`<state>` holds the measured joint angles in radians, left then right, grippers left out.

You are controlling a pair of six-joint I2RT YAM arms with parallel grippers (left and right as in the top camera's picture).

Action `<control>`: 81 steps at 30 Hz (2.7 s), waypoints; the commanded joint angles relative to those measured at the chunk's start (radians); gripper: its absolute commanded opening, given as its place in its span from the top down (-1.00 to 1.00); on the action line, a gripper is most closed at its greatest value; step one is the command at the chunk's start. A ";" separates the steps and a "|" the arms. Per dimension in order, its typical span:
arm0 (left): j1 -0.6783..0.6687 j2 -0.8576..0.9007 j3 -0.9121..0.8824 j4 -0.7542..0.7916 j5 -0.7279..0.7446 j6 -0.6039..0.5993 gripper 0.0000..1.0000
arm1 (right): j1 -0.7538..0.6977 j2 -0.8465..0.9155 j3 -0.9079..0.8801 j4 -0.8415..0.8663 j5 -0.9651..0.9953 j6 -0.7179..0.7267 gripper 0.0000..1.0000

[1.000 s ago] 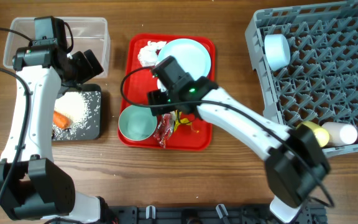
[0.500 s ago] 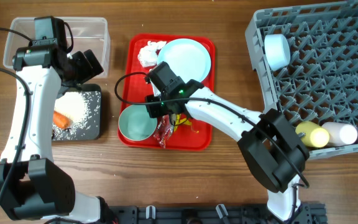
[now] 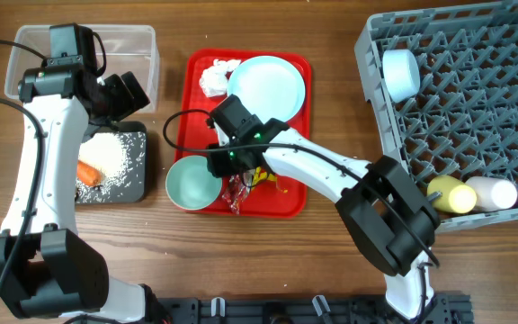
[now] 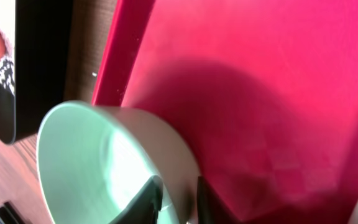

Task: Sort waste into correct bins and load items into the dishwasher rack
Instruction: 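Carry the teal bowl right and place it in the dish rack, then grasp the crumpled tissue with the left gripper and drop it in the clear bin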

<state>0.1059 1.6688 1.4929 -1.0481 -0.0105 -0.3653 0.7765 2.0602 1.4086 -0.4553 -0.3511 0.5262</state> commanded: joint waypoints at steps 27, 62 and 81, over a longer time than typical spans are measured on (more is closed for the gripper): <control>0.002 0.003 -0.005 0.000 -0.010 -0.010 -1.00 | -0.545 -0.414 0.030 -0.551 1.552 -0.726 0.91; 0.002 0.003 -0.005 0.000 -0.010 -0.010 -1.00 | -0.420 -0.238 -0.062 -0.590 1.450 -0.959 -0.99; 0.002 0.003 -0.005 0.024 0.031 -0.018 -1.00 | -0.315 -0.554 0.071 -0.175 0.351 -0.549 -0.99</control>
<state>0.1059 1.6688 1.4929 -1.0470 -0.0105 -0.3656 0.4622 1.4590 1.4757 -0.6285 0.2920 -0.1192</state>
